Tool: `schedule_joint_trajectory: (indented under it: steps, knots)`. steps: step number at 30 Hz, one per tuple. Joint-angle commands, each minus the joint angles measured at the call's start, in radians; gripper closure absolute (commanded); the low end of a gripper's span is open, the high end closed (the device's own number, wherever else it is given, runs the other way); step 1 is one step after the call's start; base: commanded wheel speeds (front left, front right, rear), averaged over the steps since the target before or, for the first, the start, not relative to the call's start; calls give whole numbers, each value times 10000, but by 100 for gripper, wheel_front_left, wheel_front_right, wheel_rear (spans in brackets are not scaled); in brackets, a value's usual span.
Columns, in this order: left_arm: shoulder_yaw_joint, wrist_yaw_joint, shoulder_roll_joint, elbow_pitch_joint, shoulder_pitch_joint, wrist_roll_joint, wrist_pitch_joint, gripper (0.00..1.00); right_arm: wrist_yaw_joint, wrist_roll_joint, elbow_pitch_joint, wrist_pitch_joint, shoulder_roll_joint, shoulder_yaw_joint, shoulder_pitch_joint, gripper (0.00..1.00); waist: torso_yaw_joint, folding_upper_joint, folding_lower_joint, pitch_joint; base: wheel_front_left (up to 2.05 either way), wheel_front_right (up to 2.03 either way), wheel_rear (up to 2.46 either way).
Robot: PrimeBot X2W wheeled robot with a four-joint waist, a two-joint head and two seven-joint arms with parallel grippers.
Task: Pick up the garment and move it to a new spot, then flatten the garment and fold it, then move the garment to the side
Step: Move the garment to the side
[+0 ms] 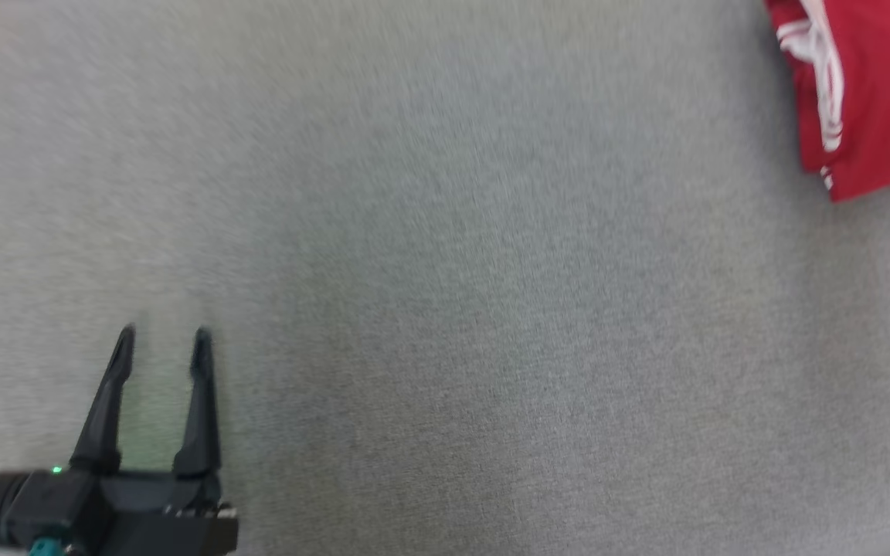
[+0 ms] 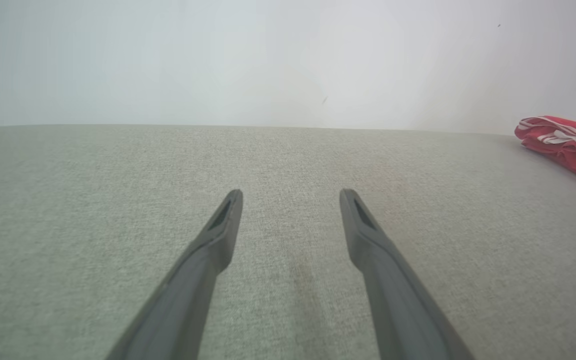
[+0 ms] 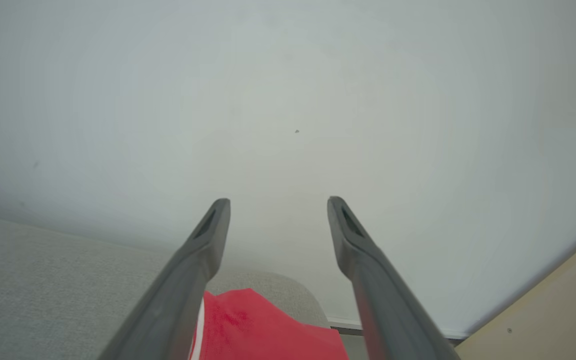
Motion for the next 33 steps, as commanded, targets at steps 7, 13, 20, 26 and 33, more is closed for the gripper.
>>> schedule_joint_trajectory:
  steps: [7,13,20,26,33]
  knots:
    - [593,65,-329,102,1010,114,-27,0,1,222,-1190,-424,1151,-165,2148,0,1008,0,1,-2266,0,0,0]
    - [580,39,-485,460,1250,198,-25,0,1,178,-2084,-684,2186,-1031,4603,0,1894,0,1,-3016,0,0,0]
    - [529,26,-527,797,1297,200,-27,0,1,-61,-3147,-596,3254,-1817,6672,0,2431,0,1,-3417,0,0,0]
    - [463,18,-564,1066,1437,203,-27,0,1,-235,-4249,-486,4245,-2342,8459,0,2660,0,1,-3782,0,0,0]
    - [409,8,-621,1267,1592,183,-27,0,1,-433,-5313,-397,5192,-2487,10234,0,2608,0,1,-4084,0,0,0]
